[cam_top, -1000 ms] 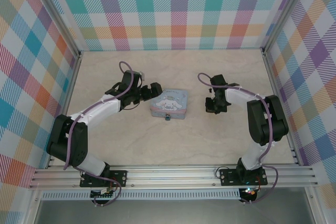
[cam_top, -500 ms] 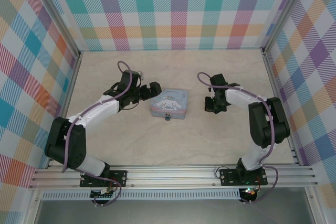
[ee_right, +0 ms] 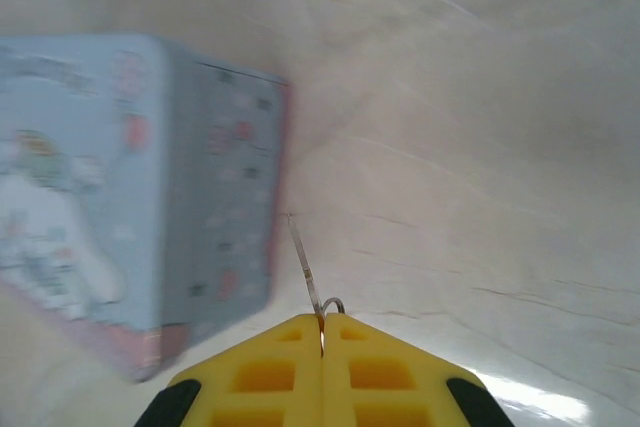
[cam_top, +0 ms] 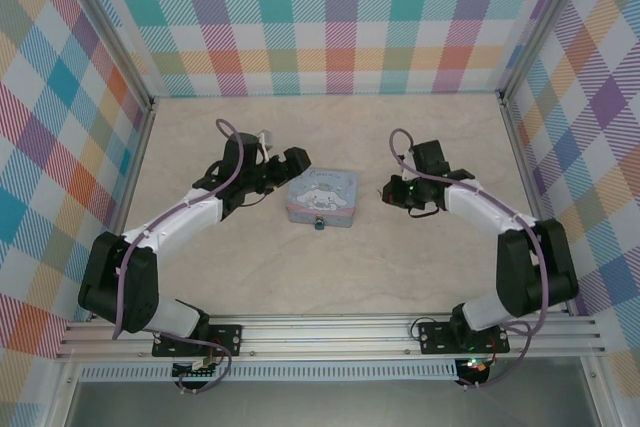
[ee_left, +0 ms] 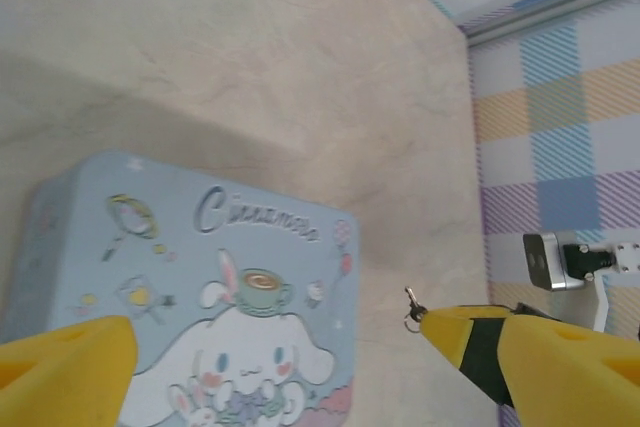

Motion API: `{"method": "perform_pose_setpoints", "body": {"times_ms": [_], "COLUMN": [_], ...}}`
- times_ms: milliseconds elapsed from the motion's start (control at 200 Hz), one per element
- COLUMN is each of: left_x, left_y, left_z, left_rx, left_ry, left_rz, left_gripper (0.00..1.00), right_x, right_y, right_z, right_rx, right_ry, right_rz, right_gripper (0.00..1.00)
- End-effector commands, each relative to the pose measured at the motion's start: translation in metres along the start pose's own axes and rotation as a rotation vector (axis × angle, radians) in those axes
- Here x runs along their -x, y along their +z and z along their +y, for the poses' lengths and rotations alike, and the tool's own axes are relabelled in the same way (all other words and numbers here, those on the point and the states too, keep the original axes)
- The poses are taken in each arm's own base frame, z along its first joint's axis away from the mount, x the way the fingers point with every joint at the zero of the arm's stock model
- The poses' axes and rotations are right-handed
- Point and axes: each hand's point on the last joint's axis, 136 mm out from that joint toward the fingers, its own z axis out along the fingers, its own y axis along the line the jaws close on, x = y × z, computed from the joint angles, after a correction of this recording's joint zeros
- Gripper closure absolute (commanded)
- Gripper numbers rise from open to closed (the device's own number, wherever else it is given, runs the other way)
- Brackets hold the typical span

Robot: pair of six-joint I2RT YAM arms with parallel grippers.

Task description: Unlock a padlock with a key

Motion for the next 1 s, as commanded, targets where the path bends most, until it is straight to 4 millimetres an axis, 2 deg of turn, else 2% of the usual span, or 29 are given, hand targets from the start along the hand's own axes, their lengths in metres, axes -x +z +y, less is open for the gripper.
{"method": "perform_pose_setpoints", "body": {"times_ms": [0, 220, 460, 585, 825, 995], "left_x": [0.007, 0.006, -0.001, -0.002, -0.008, -0.009], "left_y": [-0.004, -0.006, 0.004, 0.007, 0.01, 0.011], "left_z": [-0.05, -0.104, -0.123, -0.127, -0.129, -0.128], "left_rx": [-0.202, -0.366, -0.413, -0.421, -0.423, -0.415], "left_ry": [-0.012, 0.08, 0.113, 0.117, 0.121, 0.123], "left_rz": [-0.007, 0.015, 0.036, 0.046, 0.065, 0.065], "left_gripper": [0.12, 0.24, 0.33, 0.39, 0.52, 0.69], "right_x": [0.025, 0.043, 0.042, 0.041, 0.037, 0.037], "right_y": [-0.021, -0.051, -0.06, -0.061, -0.056, -0.052], "right_z": [0.057, 0.117, 0.158, 0.17, 0.181, 0.18], "right_rx": [0.267, 0.53, 0.654, 0.693, 0.729, 0.72], "right_ry": [-0.014, -0.055, -0.084, -0.084, -0.071, -0.061], "right_rz": [-0.122, -0.222, -0.21, -0.196, -0.161, -0.159], "right_gripper": [1.0, 1.0, 1.0, 1.0, 1.0, 1.0]}}
